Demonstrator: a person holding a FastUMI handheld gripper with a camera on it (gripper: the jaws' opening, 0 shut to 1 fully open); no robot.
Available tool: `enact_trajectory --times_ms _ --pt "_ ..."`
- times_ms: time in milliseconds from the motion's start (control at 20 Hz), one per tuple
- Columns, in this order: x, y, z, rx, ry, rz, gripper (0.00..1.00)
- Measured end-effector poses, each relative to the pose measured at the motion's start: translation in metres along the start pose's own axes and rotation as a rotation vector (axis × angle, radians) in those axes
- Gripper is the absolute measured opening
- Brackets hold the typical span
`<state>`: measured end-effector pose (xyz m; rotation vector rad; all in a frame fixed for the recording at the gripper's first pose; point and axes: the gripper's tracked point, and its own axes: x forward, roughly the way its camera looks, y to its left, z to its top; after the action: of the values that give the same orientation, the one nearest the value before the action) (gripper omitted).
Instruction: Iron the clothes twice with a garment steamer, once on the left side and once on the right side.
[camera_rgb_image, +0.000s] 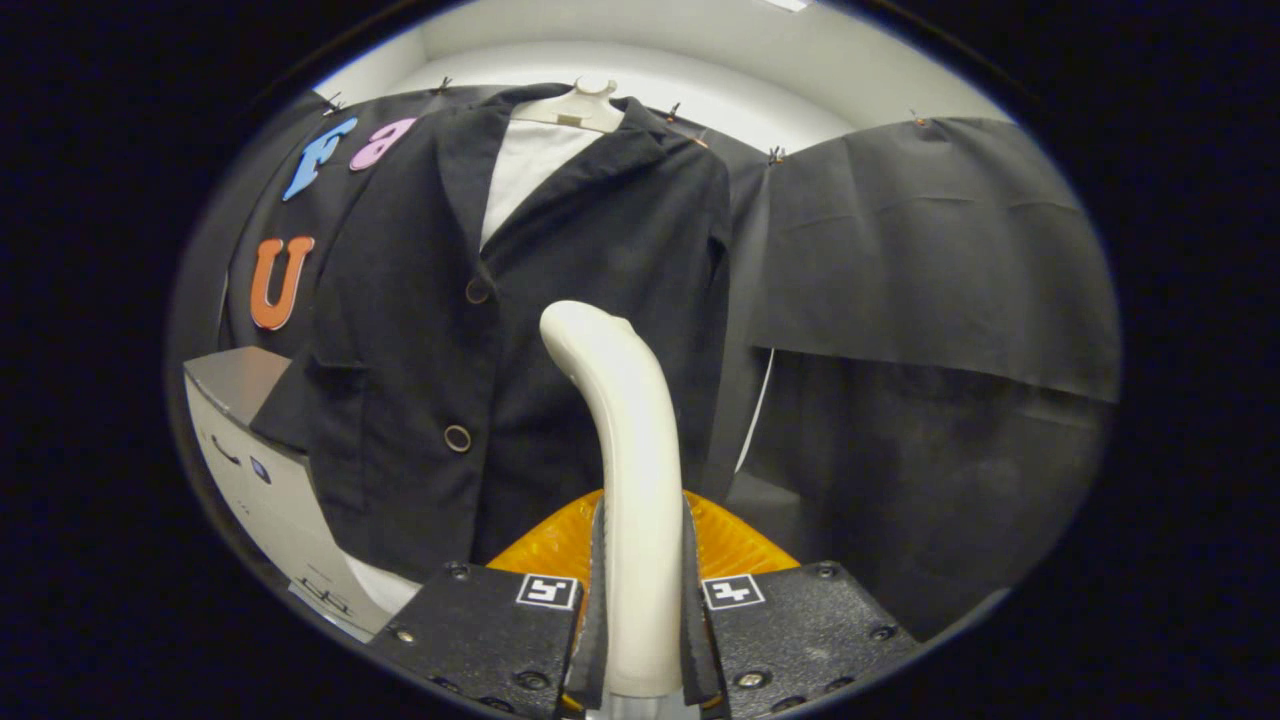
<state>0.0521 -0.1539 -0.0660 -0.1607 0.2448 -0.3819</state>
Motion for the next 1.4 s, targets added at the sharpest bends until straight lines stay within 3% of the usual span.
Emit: enact_trajectory --times_ms 400,850,1400 --pt "-0.011 0.013 -0.05 -0.057 0.06 0.035 0.32" --pt "-0.016 0.016 -0.138 -0.104 0.251 0.075 0.32" --pt "-0.032 0.026 -0.186 -0.163 0.382 0.088 0.32"
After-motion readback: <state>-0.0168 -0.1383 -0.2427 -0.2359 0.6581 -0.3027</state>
